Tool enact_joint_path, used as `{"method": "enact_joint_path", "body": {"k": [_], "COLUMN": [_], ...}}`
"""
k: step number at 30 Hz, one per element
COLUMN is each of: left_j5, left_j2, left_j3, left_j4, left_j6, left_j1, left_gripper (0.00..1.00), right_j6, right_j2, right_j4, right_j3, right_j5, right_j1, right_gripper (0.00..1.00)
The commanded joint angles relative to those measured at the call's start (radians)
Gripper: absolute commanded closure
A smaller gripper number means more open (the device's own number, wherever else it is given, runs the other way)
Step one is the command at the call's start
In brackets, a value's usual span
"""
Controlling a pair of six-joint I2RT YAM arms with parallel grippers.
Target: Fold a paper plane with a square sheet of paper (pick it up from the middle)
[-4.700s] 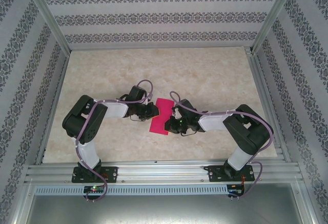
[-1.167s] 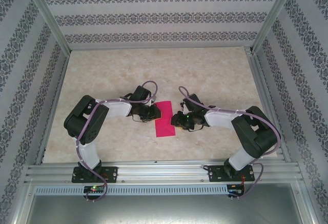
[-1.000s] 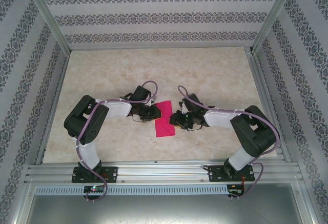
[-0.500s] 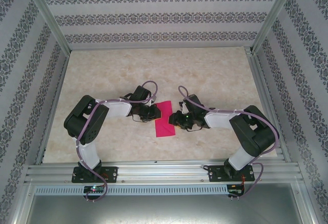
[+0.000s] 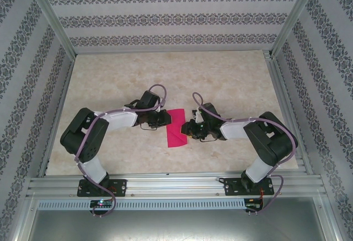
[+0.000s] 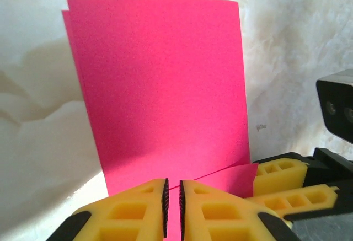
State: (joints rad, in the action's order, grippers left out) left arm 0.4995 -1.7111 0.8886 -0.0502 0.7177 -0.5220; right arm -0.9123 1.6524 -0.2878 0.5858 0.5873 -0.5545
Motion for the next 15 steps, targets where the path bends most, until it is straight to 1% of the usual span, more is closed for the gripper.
{"method": "enact_joint_path", "body": {"k": [1,4,6,9,12,15], "left_j5": [-0.091,-0.164,-0.214,-0.300,-0.398,-0.492], "left_j2": [0.078,0.156,0.211,0.310,0.406,0.500], "left_j3": [-0.035,-0.058,-0.070,-0.094,-0.119,-0.152], "left_j4": [-0.016,-0.036,-0.057,-0.082,-0.109,-0.126], "left_j6": [0.023,0.028,0.029,0.027,0.033,0.046], "left_j1": [-0.003,-0.003,-0.003,-0.003,-0.001,0.000], "left_gripper": [0.83,0.82,0.82,0.81,0.79,0.77], "right_j6": [-0.002,0.010,0.037,0.128,0.243,0.313], "right_j2": [0.001,-0.046,-0.091,-0.186,-0.296,-0.401], "right_j4": [-0.048,-0.022,0.040,0.252,0.550,0.811], "right_j3": [-0.009,-0.003,0.015,0.079,0.170,0.254], "right_j5": [0.035,0.037,0.033,-0.027,-0.189,-0.406], "right_j1": [0.009,0.015,0.018,0.018,0.011,-0.004], "right_gripper": [0.79,0.83,0.87,0.90,0.91,0.91]}}
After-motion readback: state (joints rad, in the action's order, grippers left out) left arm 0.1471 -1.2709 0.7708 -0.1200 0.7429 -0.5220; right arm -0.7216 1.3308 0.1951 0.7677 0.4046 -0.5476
